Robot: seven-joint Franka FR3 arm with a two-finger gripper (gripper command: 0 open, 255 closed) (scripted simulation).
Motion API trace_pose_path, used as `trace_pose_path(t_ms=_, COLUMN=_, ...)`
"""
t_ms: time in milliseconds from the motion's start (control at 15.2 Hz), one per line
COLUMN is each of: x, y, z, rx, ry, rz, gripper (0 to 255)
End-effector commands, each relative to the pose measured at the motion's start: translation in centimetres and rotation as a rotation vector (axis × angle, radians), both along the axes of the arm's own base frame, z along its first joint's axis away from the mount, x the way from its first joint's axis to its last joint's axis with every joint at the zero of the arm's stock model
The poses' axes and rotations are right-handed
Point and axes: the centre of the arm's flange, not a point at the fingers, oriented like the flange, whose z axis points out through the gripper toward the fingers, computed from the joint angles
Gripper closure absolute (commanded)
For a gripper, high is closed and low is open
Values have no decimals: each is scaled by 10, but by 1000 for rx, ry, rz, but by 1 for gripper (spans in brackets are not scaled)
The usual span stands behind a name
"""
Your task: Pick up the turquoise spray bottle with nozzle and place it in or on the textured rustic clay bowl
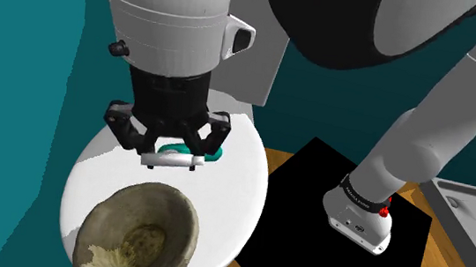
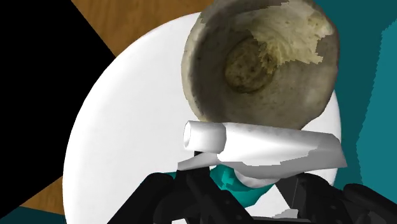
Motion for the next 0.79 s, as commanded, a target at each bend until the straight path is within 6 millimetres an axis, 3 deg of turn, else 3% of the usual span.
trace_pose_path(t_ms=0, x=-10, y=23, z=1, rx=1, ry=-3, rz=-7, gripper=255)
trace_pose_path(t_ms=396, x=-47, y=97, z=3, rx=1, ry=-3, rz=-7, gripper=255)
trace_pose_path(t_ms=726, x=-47, y=97, z=-24, rx=1, ry=-3, rz=-7, gripper=255)
